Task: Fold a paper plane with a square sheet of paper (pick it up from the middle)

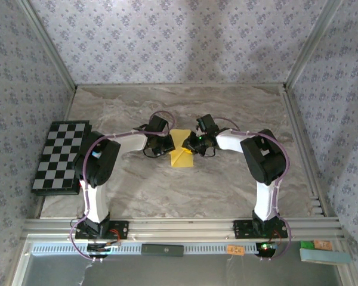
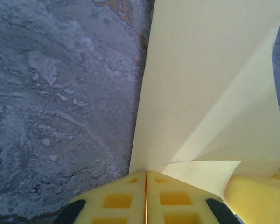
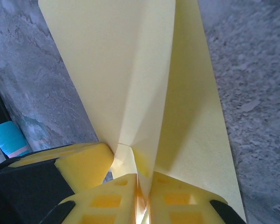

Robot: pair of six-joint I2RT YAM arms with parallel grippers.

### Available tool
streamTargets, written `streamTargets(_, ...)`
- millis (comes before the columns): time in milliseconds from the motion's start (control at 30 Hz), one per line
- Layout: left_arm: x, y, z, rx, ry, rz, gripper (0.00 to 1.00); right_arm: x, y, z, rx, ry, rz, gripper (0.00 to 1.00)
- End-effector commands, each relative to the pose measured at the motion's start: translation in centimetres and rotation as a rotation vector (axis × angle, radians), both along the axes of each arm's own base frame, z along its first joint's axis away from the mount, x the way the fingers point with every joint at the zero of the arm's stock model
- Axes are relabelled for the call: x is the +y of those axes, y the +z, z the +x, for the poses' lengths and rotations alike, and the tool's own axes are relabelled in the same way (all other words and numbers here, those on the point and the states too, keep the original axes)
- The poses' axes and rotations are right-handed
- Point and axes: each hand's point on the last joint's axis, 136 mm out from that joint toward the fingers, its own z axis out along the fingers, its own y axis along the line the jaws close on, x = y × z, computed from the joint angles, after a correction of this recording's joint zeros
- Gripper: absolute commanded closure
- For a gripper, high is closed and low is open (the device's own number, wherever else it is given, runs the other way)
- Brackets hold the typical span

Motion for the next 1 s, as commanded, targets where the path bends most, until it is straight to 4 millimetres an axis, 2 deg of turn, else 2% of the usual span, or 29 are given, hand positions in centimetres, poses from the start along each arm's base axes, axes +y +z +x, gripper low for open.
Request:
streamTargets(0, 0.6, -0.3, -0.7, 0.04, 0.012, 0.008, 0.9, 0.1, -0.8, -0.6, 0.034, 0.002, 0.006, 0.87)
streamTargets(133, 0.5, 1.2, -0.1, 0.019, 0.022, -0.036, 0.87, 0.0, -0.7, -0.5, 0.024, 0.003, 0.006, 0.93)
streamTargets(267, 1.3, 4.2, 0.7, -0.044, 0.06, -0.092, 0.74, -0.2, 0.4, 0.0, -0.026, 0.009, 0.015, 0.97)
streamTargets(400, 2.8, 7.6, 1.0, -0.114, 0.092, -0.161, 0.58, -0.3, 3.4, 1.0, -0.125, 0.03, 0.051, 0.99)
streamTargets(600, 4.7, 11.0, 0.6, -0.191, 0.155, -0.342, 0.31, 0.2, 8.8, 1.9, -0.267, 0.093, 0.146, 0.99)
streamTargets(667, 4.7, 12.2, 0.5, -0.233, 0.149, -0.404, 0.26, 0.4, 10.4, 2.0, -0.296, 0.103, 0.185, 0.99)
streamTargets(800, 3.6, 14.4, 0.0, -0.28, 0.114, -0.552, 0.15, 1.2, 13.9, 2.3, -0.346, 0.123, 0.291, 0.98)
streamTargets(967, 2.2, 16.6, -0.1, -0.299, 0.08, -0.699, 0.02, 1.8, 17.2, 2.5, -0.385, 0.128, 0.402, 0.98)
